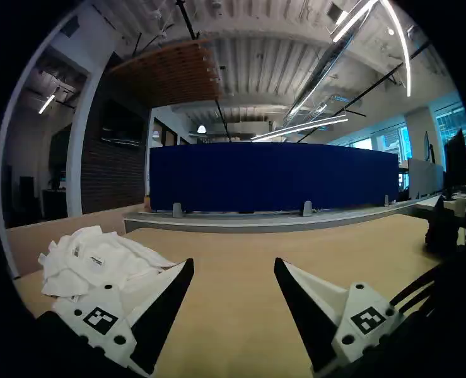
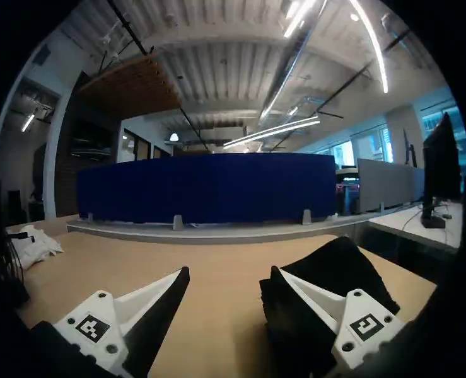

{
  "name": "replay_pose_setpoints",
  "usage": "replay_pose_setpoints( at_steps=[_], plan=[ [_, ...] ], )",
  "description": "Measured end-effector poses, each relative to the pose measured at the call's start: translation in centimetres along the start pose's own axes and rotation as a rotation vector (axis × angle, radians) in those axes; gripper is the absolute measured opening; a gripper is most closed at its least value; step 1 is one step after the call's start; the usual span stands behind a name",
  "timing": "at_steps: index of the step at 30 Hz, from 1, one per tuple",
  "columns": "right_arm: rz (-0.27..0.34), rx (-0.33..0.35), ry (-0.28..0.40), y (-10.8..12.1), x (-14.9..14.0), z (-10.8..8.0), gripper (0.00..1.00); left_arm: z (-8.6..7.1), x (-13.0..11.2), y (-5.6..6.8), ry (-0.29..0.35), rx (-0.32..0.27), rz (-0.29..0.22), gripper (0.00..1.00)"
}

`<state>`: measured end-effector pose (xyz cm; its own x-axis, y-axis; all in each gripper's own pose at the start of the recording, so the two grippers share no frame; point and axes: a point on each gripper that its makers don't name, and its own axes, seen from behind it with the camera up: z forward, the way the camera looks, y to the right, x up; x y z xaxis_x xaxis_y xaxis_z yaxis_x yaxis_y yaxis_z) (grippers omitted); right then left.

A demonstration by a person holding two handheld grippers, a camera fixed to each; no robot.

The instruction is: Fold towel

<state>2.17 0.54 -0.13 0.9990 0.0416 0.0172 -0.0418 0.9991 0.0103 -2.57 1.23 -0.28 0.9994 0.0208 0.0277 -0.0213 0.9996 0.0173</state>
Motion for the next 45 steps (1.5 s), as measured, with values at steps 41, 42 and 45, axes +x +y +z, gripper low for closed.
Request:
replay_pose_setpoints(
  at_steps=[41, 42, 45],
  plan=[
    [-0.042, -0.005, 0.018, -0.3, -1.9, 0.3, 0.99, 0.2, 0.0, 0.0, 0.0, 0.0, 0.0, 0.94],
    [-0.042, -0.005, 0.018, -0.3, -2.0, 0.3, 1.0, 0.2, 0.0, 0.0, 0.0, 0.0, 0.0, 0.94],
    [-0.043, -0.004, 0.018, -0.3, -2.0, 0.3, 1.0, 0.2, 0.0, 0.0, 0.0, 0.0, 0.0, 0.94]
  ],
)
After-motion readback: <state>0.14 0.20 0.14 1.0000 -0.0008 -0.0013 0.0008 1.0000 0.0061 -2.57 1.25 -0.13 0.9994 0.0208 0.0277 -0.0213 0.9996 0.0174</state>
